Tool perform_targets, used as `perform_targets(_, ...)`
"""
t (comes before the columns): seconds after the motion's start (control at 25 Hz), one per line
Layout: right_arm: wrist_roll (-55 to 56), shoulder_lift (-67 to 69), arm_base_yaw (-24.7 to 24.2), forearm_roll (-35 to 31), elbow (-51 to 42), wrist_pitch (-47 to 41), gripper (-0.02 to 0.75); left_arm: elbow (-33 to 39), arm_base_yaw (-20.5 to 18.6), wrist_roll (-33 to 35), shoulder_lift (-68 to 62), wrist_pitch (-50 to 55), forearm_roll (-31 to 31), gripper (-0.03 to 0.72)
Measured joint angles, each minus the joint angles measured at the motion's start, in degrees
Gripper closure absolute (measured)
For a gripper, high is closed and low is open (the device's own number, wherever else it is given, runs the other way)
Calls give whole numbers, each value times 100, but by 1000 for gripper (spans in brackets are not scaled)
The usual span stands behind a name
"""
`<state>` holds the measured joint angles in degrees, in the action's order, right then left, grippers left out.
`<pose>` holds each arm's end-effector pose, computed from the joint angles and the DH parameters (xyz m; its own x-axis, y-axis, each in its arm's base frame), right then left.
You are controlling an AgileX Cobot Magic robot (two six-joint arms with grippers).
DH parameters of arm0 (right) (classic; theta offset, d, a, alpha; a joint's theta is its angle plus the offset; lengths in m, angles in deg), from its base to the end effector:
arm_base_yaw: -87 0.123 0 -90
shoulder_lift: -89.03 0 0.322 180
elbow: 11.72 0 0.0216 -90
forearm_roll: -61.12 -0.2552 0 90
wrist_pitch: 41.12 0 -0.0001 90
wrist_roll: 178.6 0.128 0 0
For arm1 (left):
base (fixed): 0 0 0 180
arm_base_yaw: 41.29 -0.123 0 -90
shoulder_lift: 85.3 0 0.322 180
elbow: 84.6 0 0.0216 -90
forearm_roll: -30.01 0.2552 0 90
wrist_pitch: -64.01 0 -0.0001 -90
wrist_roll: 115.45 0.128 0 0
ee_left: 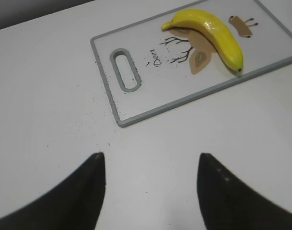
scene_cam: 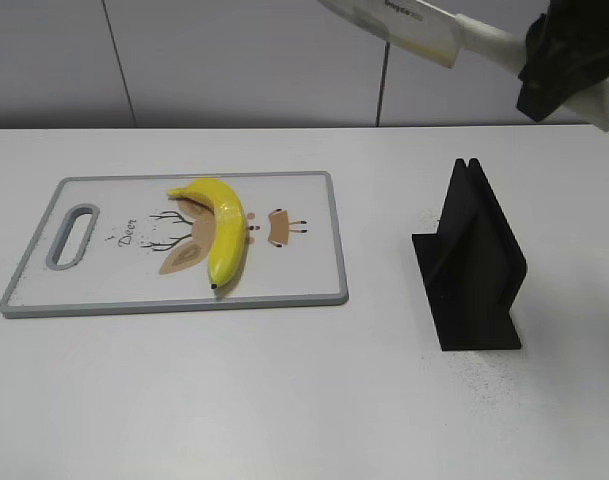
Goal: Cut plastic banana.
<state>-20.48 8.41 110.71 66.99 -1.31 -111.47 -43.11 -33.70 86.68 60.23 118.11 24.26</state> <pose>0.3276 0.1304 0.3477 -0.6337 -0.7180 -0.2880 -0.6837 0.6939 -0.2258 0.0726 -0.0202 0.3062 -0.5402 0.3952 -0.7430 0.3876 0.9005 0.1972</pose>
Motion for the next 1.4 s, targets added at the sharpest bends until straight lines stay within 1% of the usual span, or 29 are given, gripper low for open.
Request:
perform_targets(0.24,-1388,757,0,-20,672,0,576,-1008,0,1004,-1597,-119,-209,99)
perform_targets(0.4,-2422,1177,0,-20,1037,0,576,-1978,0,1821,-2604,-139,-266,99)
perform_targets(0.52,-2905,1459,0,-123,1355,0,576,-2738,0,2720,-3358,0,-527,99)
perform_targets(0.6,-3190,1652,0,-358,1573,0,576,-3268,0,3390,-3853,212,-821,99)
perform_targets(0.64,-3425,1773,0,-586,1693,0,576,-3502,0,3721,-4123,324,-993,99)
perform_targets(0.72,-3725,1960,0,-975,1931,0,576,-4110,0,4161,-4614,661,-1295,99)
perform_targets(0.88,-4104,2260,6,-1366,2263,6,576,-5219,6,4604,-5609,1362,-1690,114)
perform_targets(0.96,-4330,2356,6,-1445,2304,11,576,-5524,63,4815,-5984,1470,-1747,129)
perform_targets(1.08,-4501,2541,6,-1558,2330,11,576,-5825,268,5265,-6428,1518,-1779,144)
perform_targets(1.24,-4679,2758,6,-1671,2335,18,576,-5899,529,5659,-6939,1530,-1843,148)
perform_targets(1.4,-4791,2887,6,-1811,2348,18,576,-5899,554,5811,-7423,1524,-1873,158)
